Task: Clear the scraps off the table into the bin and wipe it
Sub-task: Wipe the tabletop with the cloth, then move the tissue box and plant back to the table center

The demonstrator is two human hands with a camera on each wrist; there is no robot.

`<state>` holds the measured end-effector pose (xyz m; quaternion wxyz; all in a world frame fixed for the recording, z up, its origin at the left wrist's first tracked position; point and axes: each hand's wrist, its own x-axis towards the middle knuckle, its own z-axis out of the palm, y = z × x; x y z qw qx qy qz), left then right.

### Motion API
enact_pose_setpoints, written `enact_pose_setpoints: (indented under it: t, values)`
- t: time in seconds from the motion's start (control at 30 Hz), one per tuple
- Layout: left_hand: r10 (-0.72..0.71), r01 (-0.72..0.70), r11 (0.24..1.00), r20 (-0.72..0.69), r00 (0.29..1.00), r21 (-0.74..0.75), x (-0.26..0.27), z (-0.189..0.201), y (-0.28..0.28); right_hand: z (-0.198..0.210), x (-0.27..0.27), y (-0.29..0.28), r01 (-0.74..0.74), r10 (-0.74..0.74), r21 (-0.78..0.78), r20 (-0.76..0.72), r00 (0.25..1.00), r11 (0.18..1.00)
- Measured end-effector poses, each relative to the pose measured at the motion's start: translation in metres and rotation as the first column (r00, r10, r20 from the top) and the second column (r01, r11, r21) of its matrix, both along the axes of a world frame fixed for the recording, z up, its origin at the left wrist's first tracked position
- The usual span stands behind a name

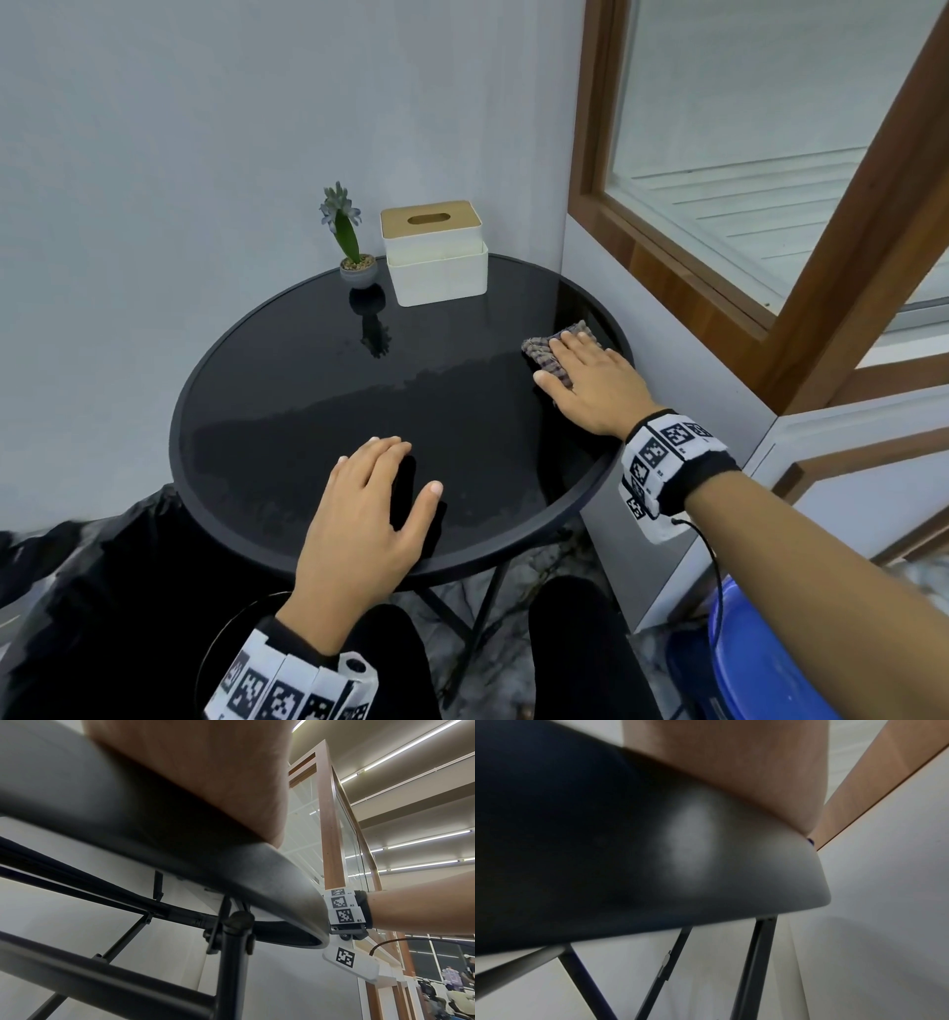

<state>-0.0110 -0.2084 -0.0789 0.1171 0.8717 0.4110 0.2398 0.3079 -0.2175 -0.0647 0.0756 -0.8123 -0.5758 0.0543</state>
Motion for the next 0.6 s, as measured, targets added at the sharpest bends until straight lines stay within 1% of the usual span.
enact_pose_setpoints:
  t: [0.17,0.3,0.4,0.6]
  values:
    - [-0.003,0.003,1.000,0.010,1.000,-0.024,-0.001,0.001,0.000,0.003,0.002,0.000,0.002,-0.002,-0.010,-0.002,1.000,1.000]
    - [-0.013,0.014,0.996,0.001,1.000,-0.083,-0.001,0.007,0.001,0.005,0.002,0.000,-0.011,0.010,-0.029,-0.007,1.000,1.000]
    - [-0.025,0.023,0.993,-0.012,1.000,-0.118,0.000,0.018,0.003,0.006,0.002,-0.002,-0.012,0.013,0.011,-0.021,1.000,1.000]
    - [-0.042,0.039,0.995,-0.033,0.999,-0.088,0.003,0.048,0.019,0.016,-0.009,-0.009,-0.051,0.054,0.065,-0.050,0.997,0.997]
